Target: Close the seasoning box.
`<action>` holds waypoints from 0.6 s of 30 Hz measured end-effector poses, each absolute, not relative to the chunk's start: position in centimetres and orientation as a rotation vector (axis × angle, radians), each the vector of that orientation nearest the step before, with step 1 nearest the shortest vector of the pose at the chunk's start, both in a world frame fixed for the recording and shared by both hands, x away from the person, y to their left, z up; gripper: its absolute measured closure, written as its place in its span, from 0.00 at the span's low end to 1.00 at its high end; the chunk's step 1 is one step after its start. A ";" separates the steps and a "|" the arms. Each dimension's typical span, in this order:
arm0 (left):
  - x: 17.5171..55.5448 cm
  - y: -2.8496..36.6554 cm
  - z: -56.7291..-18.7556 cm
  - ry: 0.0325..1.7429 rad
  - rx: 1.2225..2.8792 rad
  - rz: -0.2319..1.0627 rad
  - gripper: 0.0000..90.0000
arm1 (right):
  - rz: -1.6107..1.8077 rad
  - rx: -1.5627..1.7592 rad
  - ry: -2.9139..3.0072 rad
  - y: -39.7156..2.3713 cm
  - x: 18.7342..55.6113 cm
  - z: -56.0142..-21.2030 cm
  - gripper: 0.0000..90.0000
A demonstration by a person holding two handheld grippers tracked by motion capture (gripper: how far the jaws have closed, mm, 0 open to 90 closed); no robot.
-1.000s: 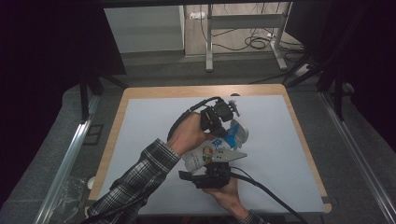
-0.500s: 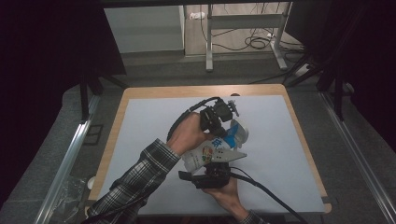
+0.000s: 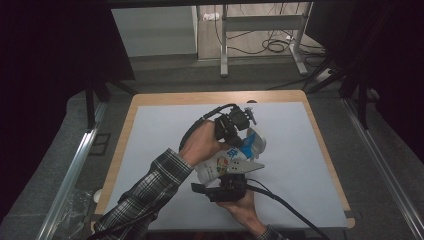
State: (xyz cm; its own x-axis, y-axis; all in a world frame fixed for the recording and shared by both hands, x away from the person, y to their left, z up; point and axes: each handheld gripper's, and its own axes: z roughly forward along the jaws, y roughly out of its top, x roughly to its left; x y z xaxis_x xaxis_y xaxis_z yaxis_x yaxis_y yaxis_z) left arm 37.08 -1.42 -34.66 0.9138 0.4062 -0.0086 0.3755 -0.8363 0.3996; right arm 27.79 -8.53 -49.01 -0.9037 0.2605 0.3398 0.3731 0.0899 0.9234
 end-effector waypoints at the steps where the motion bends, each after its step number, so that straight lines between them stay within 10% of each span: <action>1: 37.1 -1.4 -34.7 0.573 2.674 0.109 1.00 | -1.954 -0.658 -2.252 -8.5 27.8 -49.0 0.41; 18: 37.1 -1.5 -34.7 0.577 2.671 0.110 1.00 | -1.957 -0.659 -2.243 -8.6 27.8 -48.9 0.41</action>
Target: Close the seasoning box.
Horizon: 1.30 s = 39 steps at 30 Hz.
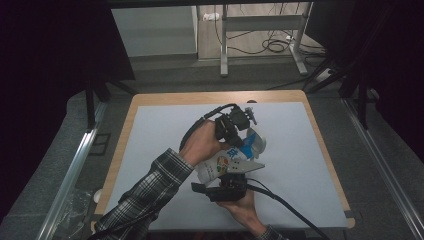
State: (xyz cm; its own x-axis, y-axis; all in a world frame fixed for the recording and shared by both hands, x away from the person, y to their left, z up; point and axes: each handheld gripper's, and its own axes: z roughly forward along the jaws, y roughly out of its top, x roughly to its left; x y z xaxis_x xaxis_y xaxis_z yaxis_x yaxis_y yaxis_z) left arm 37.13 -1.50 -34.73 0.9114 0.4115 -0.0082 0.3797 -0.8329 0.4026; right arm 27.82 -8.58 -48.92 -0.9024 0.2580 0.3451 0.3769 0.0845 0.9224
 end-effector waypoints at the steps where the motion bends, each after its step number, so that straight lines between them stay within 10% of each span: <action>1: 37.1 -1.5 -34.7 0.577 2.673 0.110 1.00 | -1.957 -0.659 -2.242 -8.6 27.8 -48.9 0.41; 39: 37.4 -1.5 -34.7 0.587 2.677 0.116 1.00 | -1.969 -0.656 -2.226 -8.5 28.2 -48.7 0.41</action>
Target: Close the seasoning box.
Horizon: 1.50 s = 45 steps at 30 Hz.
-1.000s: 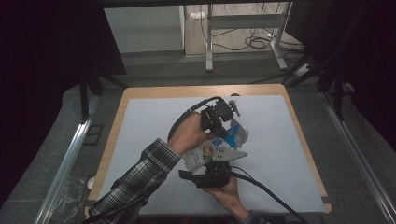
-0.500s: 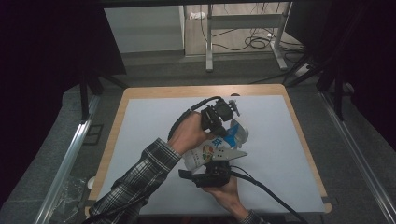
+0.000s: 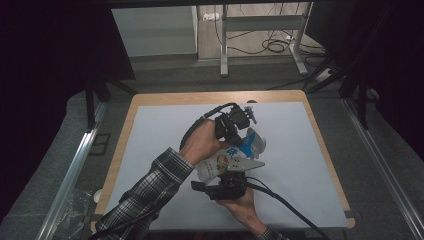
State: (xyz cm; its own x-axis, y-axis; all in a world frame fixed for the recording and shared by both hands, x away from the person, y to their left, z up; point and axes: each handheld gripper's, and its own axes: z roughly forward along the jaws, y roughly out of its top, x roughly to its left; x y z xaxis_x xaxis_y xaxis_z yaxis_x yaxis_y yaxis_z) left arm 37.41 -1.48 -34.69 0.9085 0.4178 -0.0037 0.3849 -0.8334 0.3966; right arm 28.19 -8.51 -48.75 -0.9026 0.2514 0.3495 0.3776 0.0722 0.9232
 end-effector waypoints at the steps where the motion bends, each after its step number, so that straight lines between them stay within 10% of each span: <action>1: 37.4 -1.5 -34.7 0.587 2.677 0.116 1.00 | -1.970 -0.658 -2.224 -8.5 28.2 -48.7 0.41; 45: 38.6 -1.9 -34.3 0.601 2.724 0.021 1.00 | -1.981 -0.650 -2.212 -8.4 28.5 -48.5 0.41</action>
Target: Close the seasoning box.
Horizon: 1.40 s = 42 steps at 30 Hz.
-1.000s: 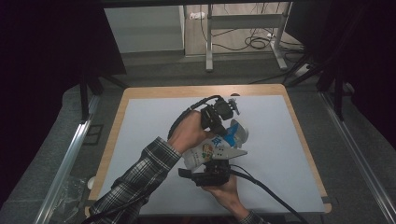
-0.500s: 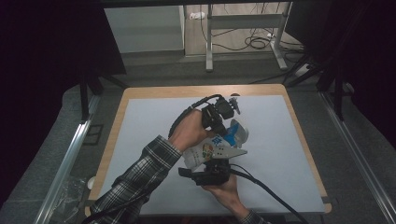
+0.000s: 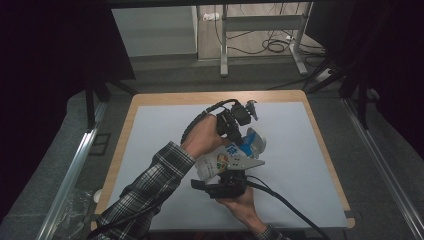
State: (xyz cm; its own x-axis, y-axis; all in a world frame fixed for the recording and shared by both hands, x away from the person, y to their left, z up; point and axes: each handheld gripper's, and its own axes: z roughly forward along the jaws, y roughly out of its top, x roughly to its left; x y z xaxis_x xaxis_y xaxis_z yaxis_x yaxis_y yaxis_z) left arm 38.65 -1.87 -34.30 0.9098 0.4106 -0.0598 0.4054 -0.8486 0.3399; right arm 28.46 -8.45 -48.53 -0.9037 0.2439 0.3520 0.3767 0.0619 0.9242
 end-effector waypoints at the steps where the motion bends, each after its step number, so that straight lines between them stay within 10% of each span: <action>1: 38.7 -1.9 -34.3 0.598 2.726 0.021 1.00 | -1.981 -0.648 -2.211 -8.5 28.5 -48.5 0.41; 42: 38.9 -2.1 -34.3 0.609 2.739 0.044 1.00 | -1.990 -0.650 -2.189 -8.4 28.4 -48.2 0.41</action>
